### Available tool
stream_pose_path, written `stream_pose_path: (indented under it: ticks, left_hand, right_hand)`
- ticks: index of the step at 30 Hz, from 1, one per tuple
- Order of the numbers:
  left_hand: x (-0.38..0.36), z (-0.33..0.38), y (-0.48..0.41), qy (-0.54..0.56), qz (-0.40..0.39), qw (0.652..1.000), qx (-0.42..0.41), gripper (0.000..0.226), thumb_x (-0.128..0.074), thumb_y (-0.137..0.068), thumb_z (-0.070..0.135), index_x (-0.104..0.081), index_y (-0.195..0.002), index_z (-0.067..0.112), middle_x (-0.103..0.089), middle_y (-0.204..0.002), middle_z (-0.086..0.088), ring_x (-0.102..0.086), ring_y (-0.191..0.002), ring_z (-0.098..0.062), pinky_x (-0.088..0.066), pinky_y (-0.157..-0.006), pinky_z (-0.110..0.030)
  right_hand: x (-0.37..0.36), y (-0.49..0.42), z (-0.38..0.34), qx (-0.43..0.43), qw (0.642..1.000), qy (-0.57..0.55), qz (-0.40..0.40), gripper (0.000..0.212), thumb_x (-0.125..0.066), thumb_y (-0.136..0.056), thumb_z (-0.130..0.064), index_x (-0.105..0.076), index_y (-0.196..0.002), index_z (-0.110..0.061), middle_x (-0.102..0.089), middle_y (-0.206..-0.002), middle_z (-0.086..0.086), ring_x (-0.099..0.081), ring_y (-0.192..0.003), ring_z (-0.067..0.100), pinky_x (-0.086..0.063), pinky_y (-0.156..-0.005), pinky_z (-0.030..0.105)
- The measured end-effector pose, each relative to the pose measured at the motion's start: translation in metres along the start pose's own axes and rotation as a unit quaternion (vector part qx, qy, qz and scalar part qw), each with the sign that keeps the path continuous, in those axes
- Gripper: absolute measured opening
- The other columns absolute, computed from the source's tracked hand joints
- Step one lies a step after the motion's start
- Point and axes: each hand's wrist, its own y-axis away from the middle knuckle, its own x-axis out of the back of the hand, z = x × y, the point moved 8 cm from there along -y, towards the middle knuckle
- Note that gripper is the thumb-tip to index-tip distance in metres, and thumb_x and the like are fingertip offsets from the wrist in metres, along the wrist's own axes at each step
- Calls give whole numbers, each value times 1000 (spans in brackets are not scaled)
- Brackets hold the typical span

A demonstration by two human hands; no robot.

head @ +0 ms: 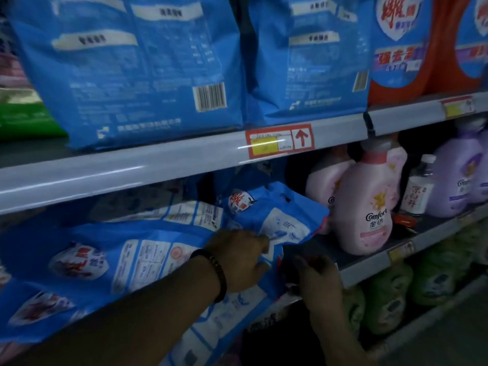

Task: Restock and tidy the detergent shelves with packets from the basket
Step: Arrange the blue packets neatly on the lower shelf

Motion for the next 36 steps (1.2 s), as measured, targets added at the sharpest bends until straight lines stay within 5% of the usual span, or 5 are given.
stream_pose_path:
  ticks: [11, 15, 25, 31, 36]
  left_hand:
    - [-13, -8, 1, 14, 55, 998, 1, 62, -48, -89, 79, -47, -141, 45, -54, -132, 18, -46, -127, -14, -41, -111, -34]
    - [-18, -2, 4, 31, 78, 996, -1, 52, -53, -90, 70, -47, -136, 48, -49, -123, 21, -41, -120, -11, -43, -105, -32]
    - [-4, -16, 15, 147, 110, 983, -14, 43, -71, -79, 54, -43, -108, 40, -46, -107, 21, -49, -95, -5, -49, -81, -32]
    - [-15, -13, 7, 175, 73, 982, -8, 34, -69, -86, 59, -51, -112, 45, -54, -110, 21, -56, -97, -1, -53, -85, -37]
    - [9, 14, 14, 287, 177, 941, -16, 15, -63, -91, 44, -60, -101, 33, -59, -102, 17, -60, -95, -5, -53, -81, -32]
  right_hand:
    - [-31, -41, 15, -191, 929, -308, -76, 32, -71, -101, -25, -66, -126, -5, -80, -108, 21, -80, -79, 32, -64, -59, 33]
    - [-31, -46, 14, -148, 949, -266, -79, 27, -62, -107, -32, -63, -115, -7, -78, -113, 18, -81, -80, 28, -62, -57, 32]
    - [27, 6, -118, 224, 968, -55, 95, 48, -53, -110, -36, -48, -64, -21, -62, -56, 7, -62, -58, 27, -46, -61, 38]
    - [75, 31, -141, 226, 954, -121, 154, 50, -51, -110, -29, -40, -63, -16, -45, -48, -4, -46, -49, 21, -43, -51, 45]
    - [80, 49, -151, 221, 962, -115, 110, 41, -48, -112, -24, -52, -73, -10, -64, -54, 3, -70, -59, 28, -58, -64, 43]
